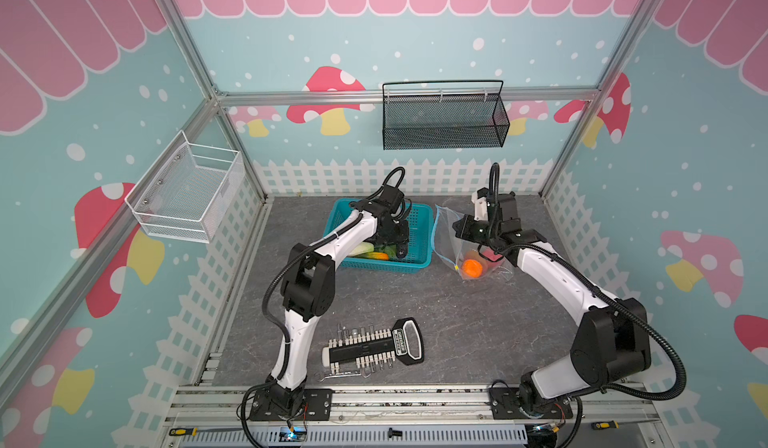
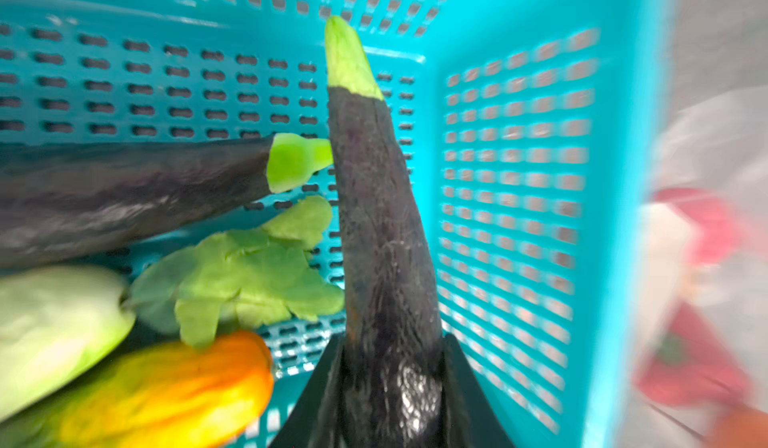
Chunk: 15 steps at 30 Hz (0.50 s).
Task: Place the food in the zip-top bag and seal the zipper
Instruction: 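Lift the eggplant with the left gripper and carry it over the bag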
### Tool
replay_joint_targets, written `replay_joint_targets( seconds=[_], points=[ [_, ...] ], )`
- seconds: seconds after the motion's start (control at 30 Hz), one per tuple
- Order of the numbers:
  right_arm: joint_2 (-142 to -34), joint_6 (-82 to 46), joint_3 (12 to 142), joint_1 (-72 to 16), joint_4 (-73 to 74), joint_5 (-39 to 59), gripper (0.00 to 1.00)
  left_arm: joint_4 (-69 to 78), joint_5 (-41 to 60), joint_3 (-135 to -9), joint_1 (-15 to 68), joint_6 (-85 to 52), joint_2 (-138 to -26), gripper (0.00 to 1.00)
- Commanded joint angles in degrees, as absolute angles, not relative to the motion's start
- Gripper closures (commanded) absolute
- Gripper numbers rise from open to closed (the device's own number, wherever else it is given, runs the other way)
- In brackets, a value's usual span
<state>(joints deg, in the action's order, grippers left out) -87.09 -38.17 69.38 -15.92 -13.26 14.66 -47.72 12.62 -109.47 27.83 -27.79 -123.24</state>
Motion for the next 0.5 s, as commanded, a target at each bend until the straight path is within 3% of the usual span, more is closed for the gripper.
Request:
replay_joint_targets(
  seconds=[0.0,0.17,0.47],
  points=[
    [-87.68,-38.19,71.58,-16.24,-13.05,13.94,0.99,-42.7,18.76,-105.93,27.68,-32.29,-116.89,0.71],
    [-87.49,-38.38,71.91,-16.26,-13.53,12.63,0.99,-34.46,23.8,-98.79,29.38,-39.66,-110.49,0.71],
    [-87.54,-39.34,72.46,-16.35,-13.35,13.84,0.99,-33.25,23.87,-102.4,33.06,-40.97,-107.49,0.71]
  ],
)
